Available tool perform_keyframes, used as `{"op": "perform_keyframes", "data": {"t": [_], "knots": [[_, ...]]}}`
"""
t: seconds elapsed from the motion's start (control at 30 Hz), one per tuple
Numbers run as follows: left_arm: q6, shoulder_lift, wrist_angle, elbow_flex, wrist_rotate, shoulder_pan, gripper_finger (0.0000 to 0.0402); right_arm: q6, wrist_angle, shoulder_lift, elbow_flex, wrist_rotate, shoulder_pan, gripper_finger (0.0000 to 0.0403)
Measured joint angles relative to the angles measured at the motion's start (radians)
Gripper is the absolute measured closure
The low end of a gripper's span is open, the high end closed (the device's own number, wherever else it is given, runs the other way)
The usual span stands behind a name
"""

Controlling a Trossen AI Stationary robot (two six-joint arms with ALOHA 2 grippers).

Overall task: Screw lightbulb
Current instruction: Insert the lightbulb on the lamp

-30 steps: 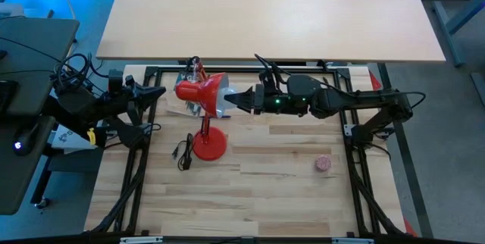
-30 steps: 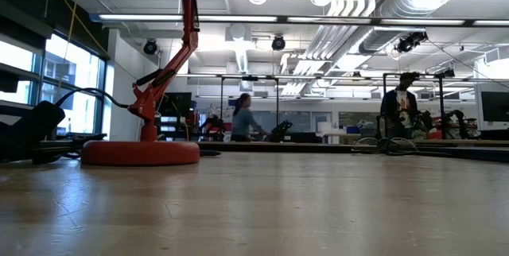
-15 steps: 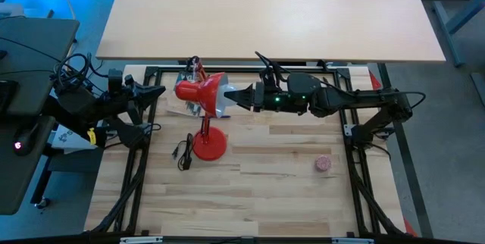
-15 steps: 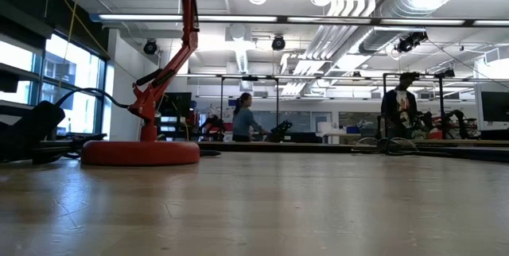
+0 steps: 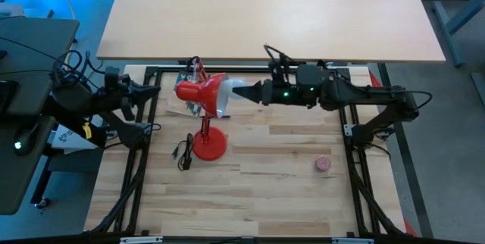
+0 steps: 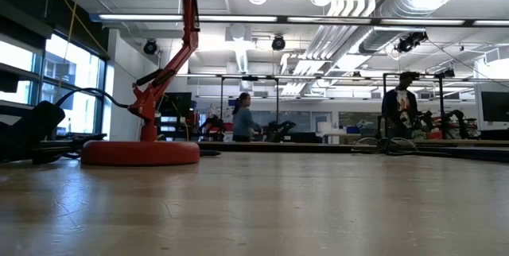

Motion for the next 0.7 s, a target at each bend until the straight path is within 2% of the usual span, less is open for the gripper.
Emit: {"op": "perform_keyframes", "data": {"t": [0.1, 0.27, 0.37, 0.5, 0.7], "knots": [[-0.072, -0.012, -0.084, 0.000, 0.068, 0.000, 0.0401, -0.060, -0.017, -0.038, 0.000, 0.000, 0.000, 0.0169], [-0.486, 0.014, -0.469, -0.001, 0.326, 0.000, 0.0401, -0.180, -0.046, -0.115, -0.001, 0.068, 0.002, 0.0169], [-0.621, 0.061, -0.628, -0.036, 0.432, 0.000, 0.0402, -0.233, -0.062, -0.168, 0.000, 0.136, 0.000, 0.0169], [-0.635, 0.076, -0.569, -0.198, 0.516, 0.000, 0.0401, -0.274, -0.078, -0.198, 0.001, 0.205, 0.001, 0.0169], [-0.624, 0.074, -0.263, -0.550, 0.680, 0.024, 0.0401, -0.366, -0.050, -0.221, 0.000, 0.203, 0.001, 0.0169]]}}
